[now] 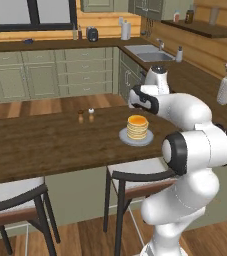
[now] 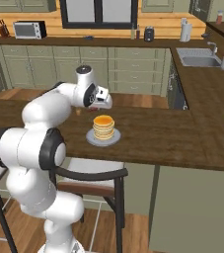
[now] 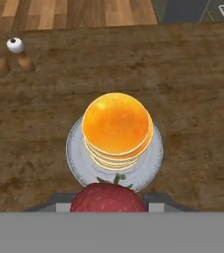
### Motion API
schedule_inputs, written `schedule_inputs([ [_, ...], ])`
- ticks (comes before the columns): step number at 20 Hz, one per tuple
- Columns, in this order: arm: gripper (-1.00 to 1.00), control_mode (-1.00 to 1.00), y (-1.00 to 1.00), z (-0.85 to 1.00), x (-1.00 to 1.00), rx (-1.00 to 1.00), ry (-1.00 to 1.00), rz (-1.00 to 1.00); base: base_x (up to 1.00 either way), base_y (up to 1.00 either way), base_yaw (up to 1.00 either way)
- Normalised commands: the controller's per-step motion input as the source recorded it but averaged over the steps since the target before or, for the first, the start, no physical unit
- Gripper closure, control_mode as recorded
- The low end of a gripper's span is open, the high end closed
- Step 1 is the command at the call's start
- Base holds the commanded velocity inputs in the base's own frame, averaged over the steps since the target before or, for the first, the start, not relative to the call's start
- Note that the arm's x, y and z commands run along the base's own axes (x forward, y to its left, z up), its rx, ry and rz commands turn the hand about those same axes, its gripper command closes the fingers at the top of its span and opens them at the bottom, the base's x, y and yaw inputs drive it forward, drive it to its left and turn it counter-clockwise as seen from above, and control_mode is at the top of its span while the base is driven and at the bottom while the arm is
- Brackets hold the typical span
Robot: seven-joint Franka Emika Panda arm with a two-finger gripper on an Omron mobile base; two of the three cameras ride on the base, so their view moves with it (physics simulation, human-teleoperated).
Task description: Take the strawberry from the fridge and place it on top of the pancake, located on the dining counter.
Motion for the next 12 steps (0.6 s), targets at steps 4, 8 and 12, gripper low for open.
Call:
schedule_inputs([
  [4, 1.00, -1.00, -0.20, -0.28, 0.56, 0.00, 0.13, 0.04, 0.00, 0.00, 0.00],
  [8, 1.00, -1.00, 0.00, -0.35, 0.00, 0.00, 0.07, 0.01, 0.00, 0.00, 0.00],
  [12, 1.00, -1.00, 0.04, -0.50, 0.21, -0.01, 0.06, 0.07, 0.00, 0.00, 0.00],
])
